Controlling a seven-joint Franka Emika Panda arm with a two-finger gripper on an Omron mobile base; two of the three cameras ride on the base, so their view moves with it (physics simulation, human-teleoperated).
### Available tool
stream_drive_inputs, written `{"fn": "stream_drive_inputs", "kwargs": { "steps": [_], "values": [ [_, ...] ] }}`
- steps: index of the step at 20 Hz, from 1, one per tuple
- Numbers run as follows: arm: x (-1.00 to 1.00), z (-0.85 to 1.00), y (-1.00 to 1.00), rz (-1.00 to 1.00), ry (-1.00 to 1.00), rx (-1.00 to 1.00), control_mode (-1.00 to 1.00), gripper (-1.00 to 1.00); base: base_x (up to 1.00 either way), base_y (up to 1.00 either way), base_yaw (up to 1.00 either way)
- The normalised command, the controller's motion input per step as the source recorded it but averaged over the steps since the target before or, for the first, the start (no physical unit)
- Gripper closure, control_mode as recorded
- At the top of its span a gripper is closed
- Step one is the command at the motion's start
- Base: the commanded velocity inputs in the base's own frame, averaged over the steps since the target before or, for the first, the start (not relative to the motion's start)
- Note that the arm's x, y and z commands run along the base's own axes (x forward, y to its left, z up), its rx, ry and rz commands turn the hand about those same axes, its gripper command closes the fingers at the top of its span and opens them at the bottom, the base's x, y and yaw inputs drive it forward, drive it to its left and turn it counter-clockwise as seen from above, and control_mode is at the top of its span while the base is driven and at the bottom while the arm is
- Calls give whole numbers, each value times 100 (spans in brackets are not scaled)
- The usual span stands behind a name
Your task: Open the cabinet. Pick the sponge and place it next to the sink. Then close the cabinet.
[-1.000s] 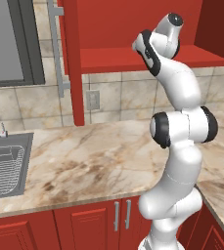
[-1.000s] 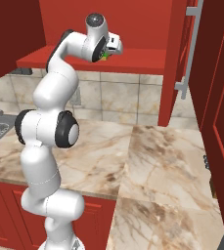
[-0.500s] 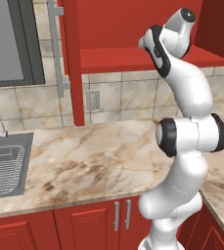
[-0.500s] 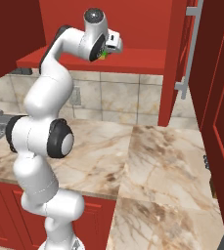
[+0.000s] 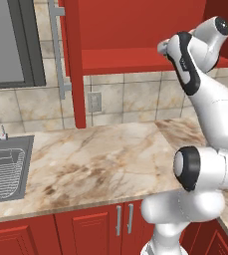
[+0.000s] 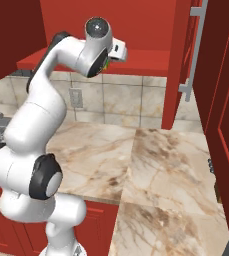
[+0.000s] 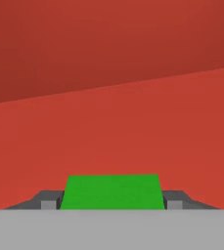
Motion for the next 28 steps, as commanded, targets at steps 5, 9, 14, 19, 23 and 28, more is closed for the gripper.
{"fn": "stream_drive_inputs", "kwargs": {
  "steps": [5,9,14,19,23,28],
  "values": [
    [-100,0,-13,0,-6,8,-100,100,0,0,0],
    [-100,0,-2,0,-3,7,-100,100,0,0,0],
    [-93,0,0,0,0,4,-100,100,0,0,0],
    [-47,-1,4,0,14,0,-100,100,0,0,0],
    [-20,-17,28,0,22,0,-100,100,0,0,0],
    [-3,-48,44,0,19,0,-100,100,0,0,0]
  ]
}}
